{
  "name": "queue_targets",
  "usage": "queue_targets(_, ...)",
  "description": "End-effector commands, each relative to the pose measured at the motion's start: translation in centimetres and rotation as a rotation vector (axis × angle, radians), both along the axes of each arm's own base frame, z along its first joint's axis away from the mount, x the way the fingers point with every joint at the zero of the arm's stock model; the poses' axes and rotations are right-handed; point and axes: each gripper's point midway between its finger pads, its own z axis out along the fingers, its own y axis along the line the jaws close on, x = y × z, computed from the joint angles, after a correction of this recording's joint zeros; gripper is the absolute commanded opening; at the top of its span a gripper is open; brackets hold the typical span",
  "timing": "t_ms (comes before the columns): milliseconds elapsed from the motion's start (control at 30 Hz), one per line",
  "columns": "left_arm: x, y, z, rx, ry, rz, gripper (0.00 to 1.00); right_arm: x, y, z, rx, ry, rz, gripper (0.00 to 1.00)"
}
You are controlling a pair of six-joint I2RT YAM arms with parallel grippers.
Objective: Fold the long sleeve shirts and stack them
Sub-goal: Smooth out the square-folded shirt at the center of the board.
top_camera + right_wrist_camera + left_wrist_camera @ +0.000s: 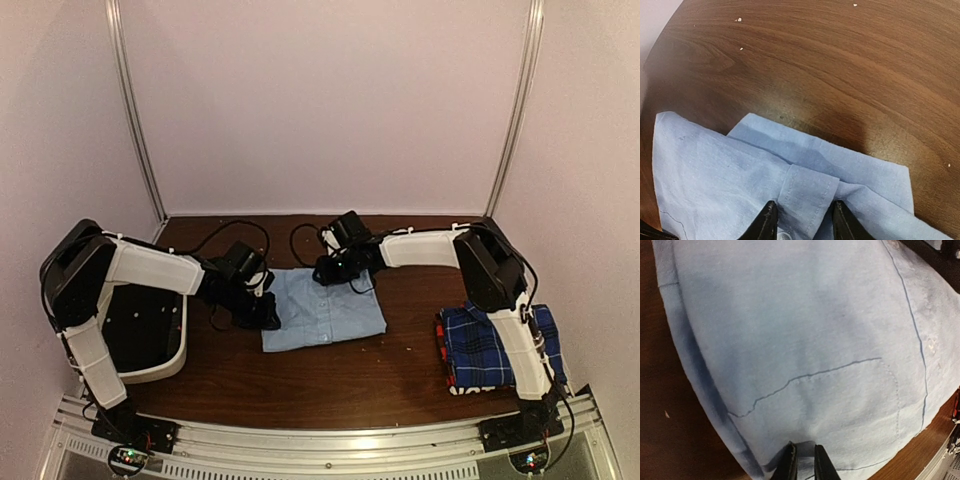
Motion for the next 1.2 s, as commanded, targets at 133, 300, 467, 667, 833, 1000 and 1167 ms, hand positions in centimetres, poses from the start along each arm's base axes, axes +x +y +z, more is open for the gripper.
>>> queue_targets(133,1.0,0.3,1.8,0.015,-0.052,0.018,0.13,1.1,-3.2,3.0,-0.004,-0.013,-0.042,0.43)
queue_targets(300,3.2,-1.0,5.8,-0.013,-0.132,0.020,0.14,0.9,-4.4,5.7,0.011,-0.052,-0.042,0.43)
queue_targets(467,6.6,-2.4,6.7,0.001,-0.188,0.029,0.14,0.6,-5.2,5.8,0.011,-0.052,-0.050,0.40)
queue_targets(667,12.9,-1.4,5.1,0.073,-0.236,0.098,0.12,0.7,-6.3,4.6,0.033,-0.021,-0.062,0.36)
queue_targets(833,16.1,1.4,0.9,0.117,-0.181,0.155,0.08,1.8,-8.0,2.7,0.056,0.029,-0.086,0.34)
queue_targets(1000,16.5,3.5,-1.8,0.139,-0.134,0.189,0.08,2.7,-9.4,0.3,0.062,0.089,-0.110,0.34)
queue_targets(1167,16.4,4.1,-2.4,0.136,-0.119,0.185,0.07,2.5,-10.4,-0.7,0.013,0.114,-0.123,0.33)
